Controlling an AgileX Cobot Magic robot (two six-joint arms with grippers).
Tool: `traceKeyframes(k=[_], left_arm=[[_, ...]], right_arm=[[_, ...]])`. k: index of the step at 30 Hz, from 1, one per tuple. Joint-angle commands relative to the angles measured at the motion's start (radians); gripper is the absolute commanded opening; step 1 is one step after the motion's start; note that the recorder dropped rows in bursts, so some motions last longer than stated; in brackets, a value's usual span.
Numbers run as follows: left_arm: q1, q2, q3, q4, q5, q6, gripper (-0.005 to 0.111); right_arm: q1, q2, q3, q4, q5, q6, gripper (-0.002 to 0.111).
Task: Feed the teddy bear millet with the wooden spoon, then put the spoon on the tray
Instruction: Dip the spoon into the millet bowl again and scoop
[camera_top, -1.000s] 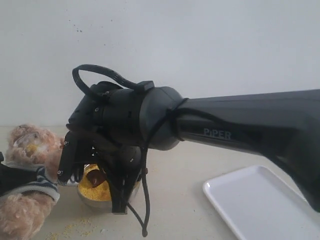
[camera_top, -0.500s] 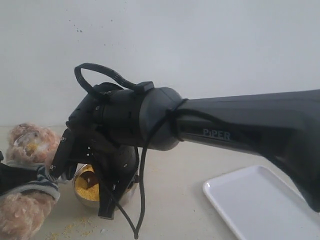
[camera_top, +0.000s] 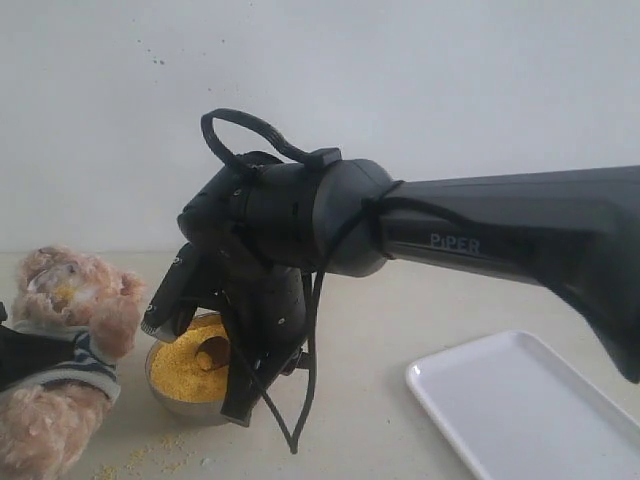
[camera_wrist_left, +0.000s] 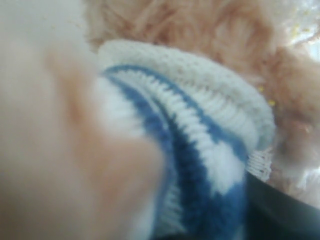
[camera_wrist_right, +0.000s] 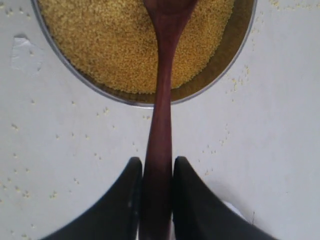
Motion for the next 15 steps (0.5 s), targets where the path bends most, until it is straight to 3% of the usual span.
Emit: traceKeyframes(k=[1,7,15], left_arm=[[0.002,-0.002,-0.01,-0.015,0.033,0.018,0.004],[0.002,-0.002,-0.01,-0.015,0.033,0.018,0.004],[0.002,-0.002,-0.01,-0.015,0.033,0.026,0.004]], right_arm=[[-0.004,-0.006,-0.005,0.004,0.0,0.031,0.0],[-0.041,-0.022,-0.005,0.018,0.017,0.111,0.0],[-0.12,-0.096,-0.005,0.227,0.027,0.018,0.0]])
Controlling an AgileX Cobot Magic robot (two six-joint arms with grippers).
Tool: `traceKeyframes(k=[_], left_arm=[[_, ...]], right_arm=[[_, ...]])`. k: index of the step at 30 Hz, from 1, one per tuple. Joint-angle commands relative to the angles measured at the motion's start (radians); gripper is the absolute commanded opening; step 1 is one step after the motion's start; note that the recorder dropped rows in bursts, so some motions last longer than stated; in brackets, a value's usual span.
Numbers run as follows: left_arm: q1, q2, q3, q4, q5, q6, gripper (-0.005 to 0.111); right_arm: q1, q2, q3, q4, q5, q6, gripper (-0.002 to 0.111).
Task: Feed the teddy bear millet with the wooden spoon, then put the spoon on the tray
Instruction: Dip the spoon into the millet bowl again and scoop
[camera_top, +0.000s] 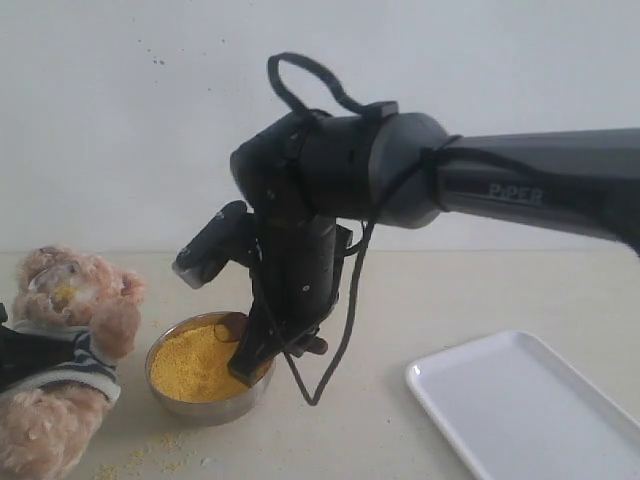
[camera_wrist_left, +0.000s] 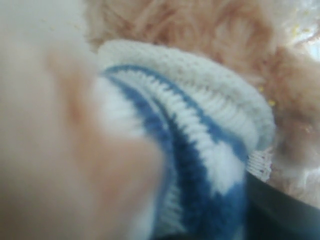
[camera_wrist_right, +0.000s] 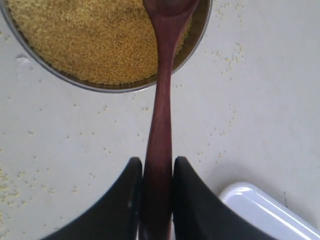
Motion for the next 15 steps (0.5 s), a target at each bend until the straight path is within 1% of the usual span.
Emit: traceKeyframes(k=[1,5,9,15], left_arm=[[0.002,-0.002,-0.01,-0.015,0.033,0.009,0.004],[0.002,-0.002,-0.01,-0.015,0.033,0.009,0.004],[0.002,-0.002,-0.01,-0.015,0.041,0.009,0.004],[0.002,-0.002,-0.01,-0.015,0.075,0.009,0.004]], right_arm=[[-0.036,-0.04,-0.005,0.075,0.022,-0.033,0.0],[-0.054,-0.042,-0.005,0.098,0.053,-0.033,0.0],[-0.066,-0.042,-0.005,0.153,0.042,-0.052,0.0],[-0.094,-0.051,-0.005,0.271,0.034,-0.09,0.0]])
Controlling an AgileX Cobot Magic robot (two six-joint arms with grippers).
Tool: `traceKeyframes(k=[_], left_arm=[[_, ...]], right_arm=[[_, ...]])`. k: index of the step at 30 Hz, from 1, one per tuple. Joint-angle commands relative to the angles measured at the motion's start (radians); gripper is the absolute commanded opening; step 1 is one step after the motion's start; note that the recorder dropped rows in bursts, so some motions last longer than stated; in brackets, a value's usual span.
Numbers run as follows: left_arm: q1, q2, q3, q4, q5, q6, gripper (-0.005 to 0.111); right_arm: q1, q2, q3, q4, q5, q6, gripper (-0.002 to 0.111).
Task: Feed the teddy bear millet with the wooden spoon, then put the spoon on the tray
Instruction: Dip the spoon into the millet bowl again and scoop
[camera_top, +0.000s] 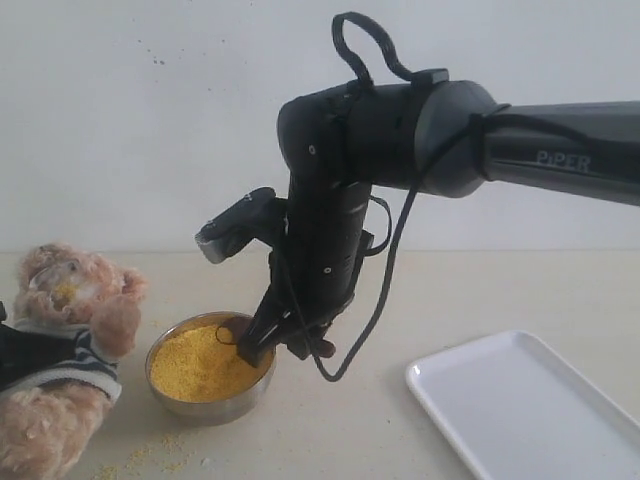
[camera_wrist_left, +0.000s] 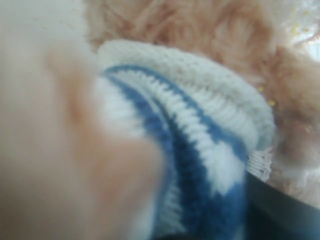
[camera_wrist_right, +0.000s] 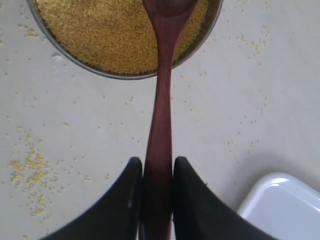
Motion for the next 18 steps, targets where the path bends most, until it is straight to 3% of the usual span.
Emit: traceKeyframes(k=[1,14,18], left_arm=[[0.002,-0.002,-0.01,-0.015,0.067,0.009,0.004],[0.002,-0.002,-0.01,0.027,0.069,0.009,0.004],[0.002,-0.002,-0.01,0.04,0.072,0.009,0.004]], right_arm=[[-0.023,-0.027,-0.005,0.092,-0.017,-0.033,0.0],[-0.036,-0.036,-0.005,0.126,0.018,-0.068,0.0],[-0.083,-0.039,-0.005,0.277,-0.021,-0.071,0.0]])
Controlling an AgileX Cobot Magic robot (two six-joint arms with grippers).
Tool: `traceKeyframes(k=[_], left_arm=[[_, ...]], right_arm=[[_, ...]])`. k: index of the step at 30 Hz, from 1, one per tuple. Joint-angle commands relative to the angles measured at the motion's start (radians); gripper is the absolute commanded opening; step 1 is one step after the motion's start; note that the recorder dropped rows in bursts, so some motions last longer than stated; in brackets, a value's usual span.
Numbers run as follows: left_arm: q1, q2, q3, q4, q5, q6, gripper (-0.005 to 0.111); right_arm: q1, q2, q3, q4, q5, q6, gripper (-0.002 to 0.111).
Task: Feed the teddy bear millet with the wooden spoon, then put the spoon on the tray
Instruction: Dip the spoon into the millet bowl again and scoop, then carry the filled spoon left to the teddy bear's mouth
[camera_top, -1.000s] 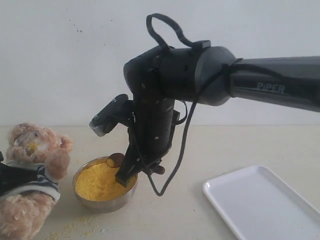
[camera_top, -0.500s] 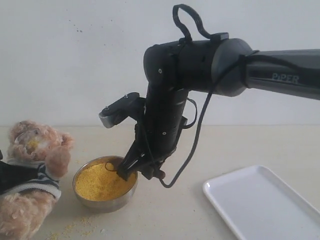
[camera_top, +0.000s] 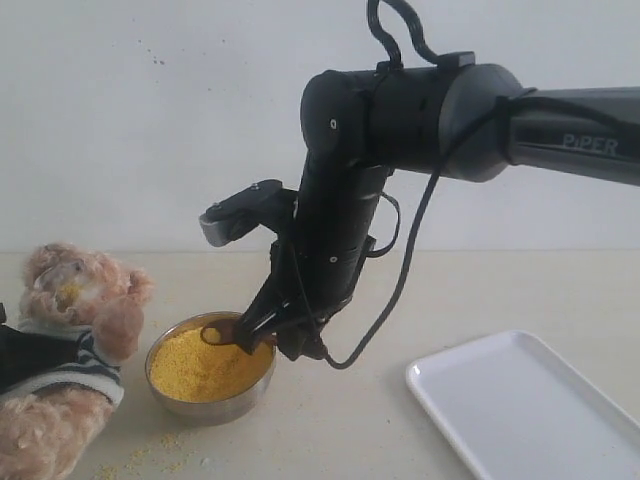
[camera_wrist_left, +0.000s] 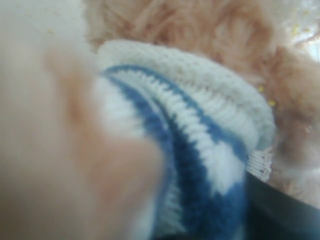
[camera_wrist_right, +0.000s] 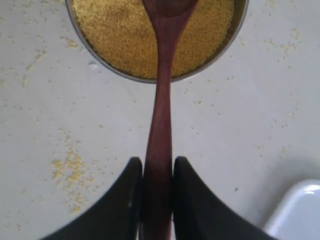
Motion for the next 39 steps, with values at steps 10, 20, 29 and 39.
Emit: traceKeyframes(k=[10,20,29,39], left_arm=[[0.002,-0.002,-0.01,-0.015,0.043,0.009,0.004],[0.002,-0.002,-0.01,-0.018,0.04,0.009,0.004],[0.002,-0.002,-0.01,-0.027,0.04,0.009,0.004],[0.002,-0.002,-0.01,-0.012,0.04,0.009,0.004]], right_arm=[[-0.132,-0.02,0.009,0.264,0.014,-0.101,0.0],[-0.204,-0.02,0.011,0.502,-0.016,-0.243,0.0],[-0.25,-0.02,0.014,0.515,0.101,-0.292,0.0],[-0.248,-0.037,0.014,0.598,0.101,-0.3,0.0]])
